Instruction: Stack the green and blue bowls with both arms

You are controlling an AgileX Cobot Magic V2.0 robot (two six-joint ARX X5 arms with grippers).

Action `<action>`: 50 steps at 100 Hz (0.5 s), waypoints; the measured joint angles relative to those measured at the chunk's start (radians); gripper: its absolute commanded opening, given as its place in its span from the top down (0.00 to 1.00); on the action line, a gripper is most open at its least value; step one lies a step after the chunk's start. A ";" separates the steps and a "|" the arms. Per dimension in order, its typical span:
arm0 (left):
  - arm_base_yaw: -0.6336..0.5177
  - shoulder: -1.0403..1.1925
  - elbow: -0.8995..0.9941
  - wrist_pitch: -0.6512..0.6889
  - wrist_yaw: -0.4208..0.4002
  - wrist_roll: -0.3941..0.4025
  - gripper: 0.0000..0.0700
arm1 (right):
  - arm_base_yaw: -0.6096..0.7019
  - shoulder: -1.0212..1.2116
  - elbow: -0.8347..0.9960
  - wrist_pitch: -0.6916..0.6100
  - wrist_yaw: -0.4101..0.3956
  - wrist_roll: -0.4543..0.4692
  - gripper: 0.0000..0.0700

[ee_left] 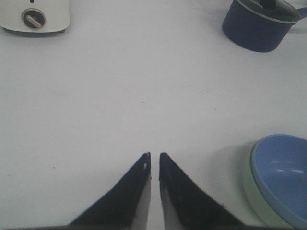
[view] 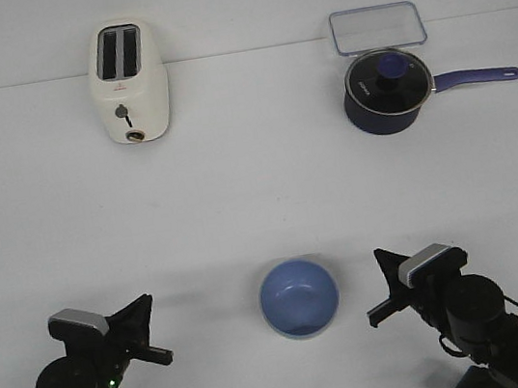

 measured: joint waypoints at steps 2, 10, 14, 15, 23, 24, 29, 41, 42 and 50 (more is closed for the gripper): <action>0.000 -0.003 0.000 0.000 0.000 0.000 0.98 | 0.000 0.000 0.000 0.000 0.000 0.001 0.99; 0.000 -0.016 0.000 0.000 0.000 0.000 0.98 | 0.000 0.000 0.000 0.000 0.000 0.002 0.99; 0.000 -0.019 0.000 0.000 0.000 0.000 0.98 | 0.000 0.000 0.000 0.000 0.000 0.002 0.99; 0.001 -0.021 0.000 0.000 0.000 0.001 0.98 | 0.000 0.000 0.000 0.000 0.000 0.002 0.99; 0.034 -0.040 -0.002 0.000 0.000 0.041 0.98 | 0.000 0.000 0.000 0.000 0.000 0.002 0.99; 0.043 -0.045 -0.004 0.005 0.001 0.051 0.98 | 0.000 0.000 0.000 0.000 0.000 0.002 0.99; 0.100 -0.073 -0.031 0.047 0.019 0.108 0.98 | 0.000 0.000 0.000 0.000 0.000 0.002 0.99; 0.294 -0.177 -0.175 0.187 0.094 0.244 0.98 | 0.000 0.000 0.000 0.000 0.000 0.002 0.99; 0.314 -0.185 -0.190 0.201 0.099 0.253 0.98 | 0.000 0.000 0.000 0.000 0.000 0.002 0.99; 0.473 -0.250 -0.321 0.300 0.132 0.303 0.98 | 0.000 0.000 0.000 0.000 0.000 0.002 0.99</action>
